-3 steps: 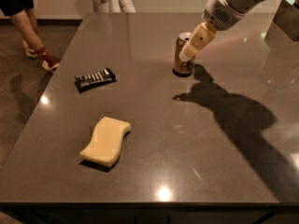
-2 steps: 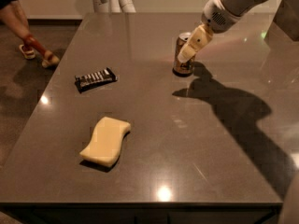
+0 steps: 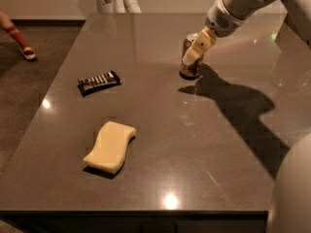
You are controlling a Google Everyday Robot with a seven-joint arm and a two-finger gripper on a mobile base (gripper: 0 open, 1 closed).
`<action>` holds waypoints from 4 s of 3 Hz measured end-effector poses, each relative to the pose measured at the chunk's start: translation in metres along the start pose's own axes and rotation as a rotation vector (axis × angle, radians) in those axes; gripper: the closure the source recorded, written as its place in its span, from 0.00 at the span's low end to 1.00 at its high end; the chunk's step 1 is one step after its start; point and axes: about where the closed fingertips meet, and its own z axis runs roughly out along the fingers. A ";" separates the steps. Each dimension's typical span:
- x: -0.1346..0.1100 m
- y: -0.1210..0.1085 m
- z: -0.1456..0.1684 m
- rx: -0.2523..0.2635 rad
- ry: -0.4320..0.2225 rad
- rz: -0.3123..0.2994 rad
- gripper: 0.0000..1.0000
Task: Move orange can near sponge
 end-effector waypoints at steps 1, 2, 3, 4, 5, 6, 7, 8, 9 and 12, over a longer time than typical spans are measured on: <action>-0.001 -0.001 0.005 -0.016 0.000 0.010 0.39; -0.001 0.001 0.006 -0.029 -0.013 0.018 0.62; -0.005 0.017 -0.008 -0.029 -0.033 -0.032 0.86; -0.009 0.058 -0.024 -0.051 -0.048 -0.132 1.00; -0.009 0.108 -0.038 -0.085 -0.055 -0.247 1.00; -0.009 0.146 -0.047 -0.112 -0.048 -0.346 1.00; -0.009 0.176 -0.045 -0.143 -0.031 -0.432 1.00; -0.008 0.197 -0.036 -0.177 -0.010 -0.498 1.00; -0.009 0.219 -0.024 -0.229 0.006 -0.568 1.00; -0.026 0.261 -0.008 -0.440 0.038 -0.673 0.38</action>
Offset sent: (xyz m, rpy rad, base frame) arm -0.0031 0.0009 0.0011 0.0515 0.0200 -0.0022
